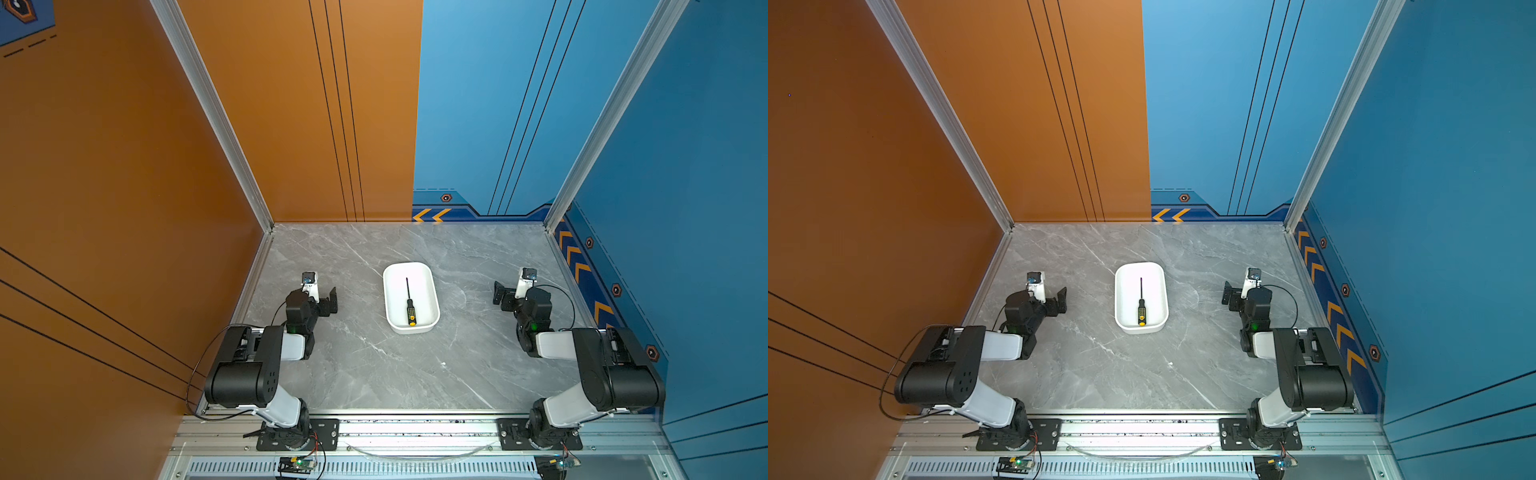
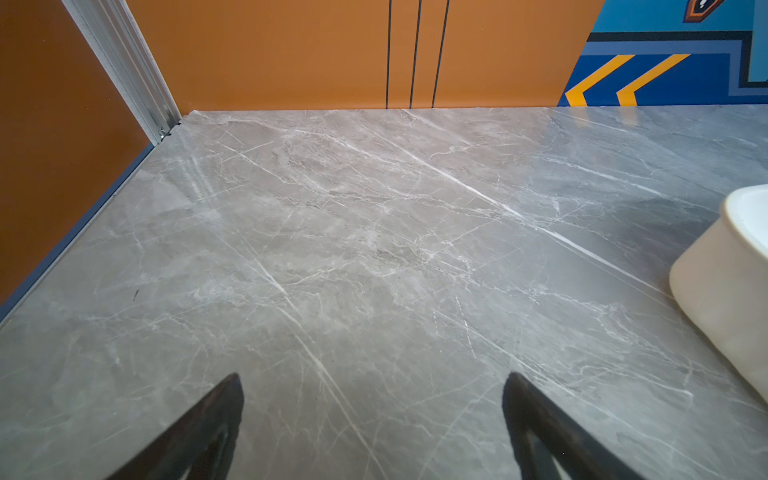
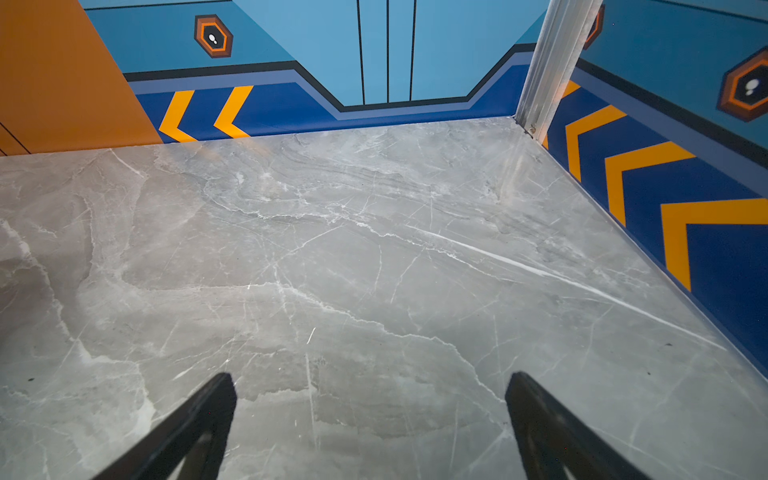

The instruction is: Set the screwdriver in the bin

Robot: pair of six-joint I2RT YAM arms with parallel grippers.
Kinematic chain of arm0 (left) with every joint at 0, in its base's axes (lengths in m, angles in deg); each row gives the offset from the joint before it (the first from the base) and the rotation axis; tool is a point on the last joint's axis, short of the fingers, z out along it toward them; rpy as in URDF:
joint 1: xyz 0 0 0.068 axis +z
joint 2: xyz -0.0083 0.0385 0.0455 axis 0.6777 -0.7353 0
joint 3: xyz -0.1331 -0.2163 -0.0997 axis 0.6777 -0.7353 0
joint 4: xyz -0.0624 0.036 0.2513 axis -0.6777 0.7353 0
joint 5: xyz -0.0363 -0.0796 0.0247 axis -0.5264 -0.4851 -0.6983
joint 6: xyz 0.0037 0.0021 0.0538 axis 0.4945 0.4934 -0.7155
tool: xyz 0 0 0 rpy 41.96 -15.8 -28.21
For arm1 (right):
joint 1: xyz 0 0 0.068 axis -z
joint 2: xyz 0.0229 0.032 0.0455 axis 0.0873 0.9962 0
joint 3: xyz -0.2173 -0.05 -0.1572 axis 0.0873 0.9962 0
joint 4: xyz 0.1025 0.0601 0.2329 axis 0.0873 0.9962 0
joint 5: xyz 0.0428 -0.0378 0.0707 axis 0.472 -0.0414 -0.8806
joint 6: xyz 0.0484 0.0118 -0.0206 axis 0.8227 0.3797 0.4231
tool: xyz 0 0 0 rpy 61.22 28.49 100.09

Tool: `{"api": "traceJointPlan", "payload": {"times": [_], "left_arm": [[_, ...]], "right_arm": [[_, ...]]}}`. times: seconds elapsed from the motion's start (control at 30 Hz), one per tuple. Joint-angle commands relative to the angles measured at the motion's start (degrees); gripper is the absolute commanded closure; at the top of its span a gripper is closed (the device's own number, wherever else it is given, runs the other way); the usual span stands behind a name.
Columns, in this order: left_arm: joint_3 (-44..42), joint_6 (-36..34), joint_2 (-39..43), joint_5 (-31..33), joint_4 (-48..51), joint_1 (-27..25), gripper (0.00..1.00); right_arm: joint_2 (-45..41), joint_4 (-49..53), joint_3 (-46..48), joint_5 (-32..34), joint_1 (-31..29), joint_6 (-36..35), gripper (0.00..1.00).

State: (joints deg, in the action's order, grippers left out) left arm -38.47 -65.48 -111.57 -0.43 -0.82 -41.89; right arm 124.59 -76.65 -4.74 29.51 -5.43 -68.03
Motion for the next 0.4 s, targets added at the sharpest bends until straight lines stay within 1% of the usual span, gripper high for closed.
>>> {"api": "traceJointPlan", "payload": {"times": [0.0,0.37], "left_arm": [[1.2,-0.4,-0.3,2.6,0.6,-0.3,0.02],[1.2,-0.9,-0.3,1.8,0.6,-0.4,0.02]], "right_arm": [[0.5,-1.1,0.6,0.4,-0.3,-0.4,0.0],[0.6,-0.9,0.5,-0.3,0.1,-0.3,0.0]]}}
